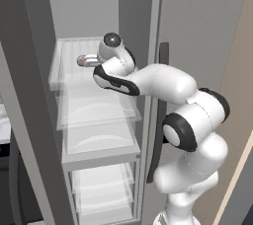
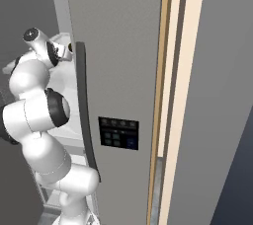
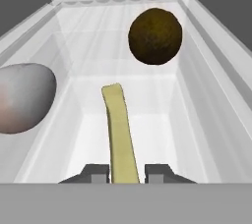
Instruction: Pick the egg and butter from the fridge and place them by the bowl for mixing.
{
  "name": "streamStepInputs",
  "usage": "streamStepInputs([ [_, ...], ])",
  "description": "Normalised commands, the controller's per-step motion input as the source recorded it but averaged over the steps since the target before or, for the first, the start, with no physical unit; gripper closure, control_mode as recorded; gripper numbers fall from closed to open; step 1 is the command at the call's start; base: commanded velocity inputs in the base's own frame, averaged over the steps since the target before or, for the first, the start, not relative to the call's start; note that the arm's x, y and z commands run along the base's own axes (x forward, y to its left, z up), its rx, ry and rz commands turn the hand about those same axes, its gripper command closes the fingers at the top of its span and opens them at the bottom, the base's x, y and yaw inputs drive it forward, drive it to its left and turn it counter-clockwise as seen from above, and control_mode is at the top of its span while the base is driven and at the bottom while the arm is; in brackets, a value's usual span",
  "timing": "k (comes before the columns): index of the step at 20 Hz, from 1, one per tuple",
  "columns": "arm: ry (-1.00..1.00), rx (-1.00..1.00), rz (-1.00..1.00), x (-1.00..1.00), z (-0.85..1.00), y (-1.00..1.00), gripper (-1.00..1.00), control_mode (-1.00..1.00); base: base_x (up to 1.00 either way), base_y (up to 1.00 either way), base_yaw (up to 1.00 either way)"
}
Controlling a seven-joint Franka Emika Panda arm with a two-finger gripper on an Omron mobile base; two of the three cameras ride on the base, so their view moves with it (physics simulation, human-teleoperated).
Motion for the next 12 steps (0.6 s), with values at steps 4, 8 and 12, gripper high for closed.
streamStepInputs([
  [4,-0.09,0.00,0.00,-0.07,0.13,0.00,1.00,-1.00,0.00,0.00,0.00],
  [8,-0.31,0.00,0.00,-0.38,0.71,0.00,1.00,-1.00,0.00,0.00,0.00],
  [12,-0.27,0.00,0.00,-0.89,0.90,0.00,1.00,-1.00,0.00,0.00,0.00],
])
